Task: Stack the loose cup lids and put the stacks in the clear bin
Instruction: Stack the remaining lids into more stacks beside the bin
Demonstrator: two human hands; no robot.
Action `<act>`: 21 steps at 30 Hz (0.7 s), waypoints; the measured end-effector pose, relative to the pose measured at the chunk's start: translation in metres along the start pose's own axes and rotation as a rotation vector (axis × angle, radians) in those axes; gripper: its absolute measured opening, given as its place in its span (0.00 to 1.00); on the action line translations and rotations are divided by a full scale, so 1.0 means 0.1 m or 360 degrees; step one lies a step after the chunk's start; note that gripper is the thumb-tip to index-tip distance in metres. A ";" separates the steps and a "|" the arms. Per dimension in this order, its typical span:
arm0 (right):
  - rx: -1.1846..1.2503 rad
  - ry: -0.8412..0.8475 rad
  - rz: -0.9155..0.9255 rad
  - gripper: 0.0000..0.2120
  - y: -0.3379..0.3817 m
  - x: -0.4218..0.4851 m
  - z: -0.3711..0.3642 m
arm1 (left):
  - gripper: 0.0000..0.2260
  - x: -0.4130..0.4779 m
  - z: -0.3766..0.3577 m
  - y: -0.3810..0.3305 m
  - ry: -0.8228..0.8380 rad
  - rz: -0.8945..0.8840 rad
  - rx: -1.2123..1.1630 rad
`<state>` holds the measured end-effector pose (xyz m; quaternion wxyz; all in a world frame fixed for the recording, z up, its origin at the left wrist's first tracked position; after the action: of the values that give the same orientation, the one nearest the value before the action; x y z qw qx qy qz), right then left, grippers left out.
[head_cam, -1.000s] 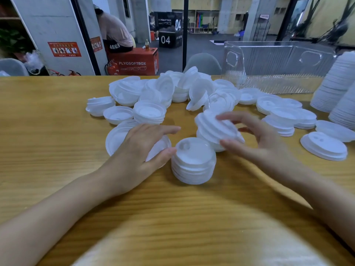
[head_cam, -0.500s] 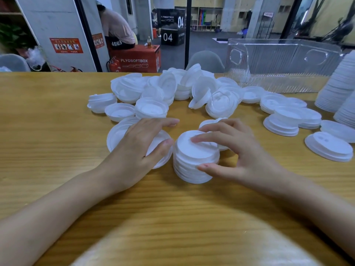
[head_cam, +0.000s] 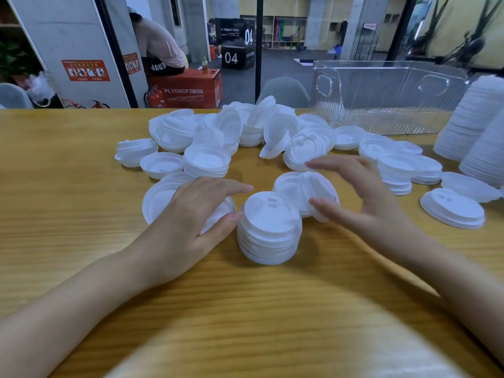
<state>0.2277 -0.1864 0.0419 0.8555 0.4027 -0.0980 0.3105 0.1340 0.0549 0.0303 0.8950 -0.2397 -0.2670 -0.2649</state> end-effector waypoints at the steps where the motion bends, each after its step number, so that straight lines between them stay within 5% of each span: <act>1: 0.0019 0.0014 -0.0118 0.25 -0.08 0.03 0.05 | 0.16 0.00 0.00 0.01 0.0005 0.0000 -0.0001; 8: -0.0182 0.0361 -0.0529 0.42 -0.38 0.07 0.05 | 0.15 0.00 0.02 0.05 0.0020 0.0013 -0.0009; 21: -0.0018 0.0149 -0.0441 0.25 -0.34 0.07 0.07 | 0.15 0.01 0.00 0.01 0.0069 -0.0111 0.0052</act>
<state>0.2547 -0.2045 0.0278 0.8960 0.3928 -0.0033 0.2073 0.1349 0.0552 0.0303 0.8946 -0.2098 -0.2601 -0.2967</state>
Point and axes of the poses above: each hand's wrist, its own x-axis towards the middle knuckle, its own z-axis out of the back of the hand, y = z × x, the point moved 3 cm from there along x, towards the middle knuckle, and after that the axes turned 11 degrees about -z, right-handed, at the moved point
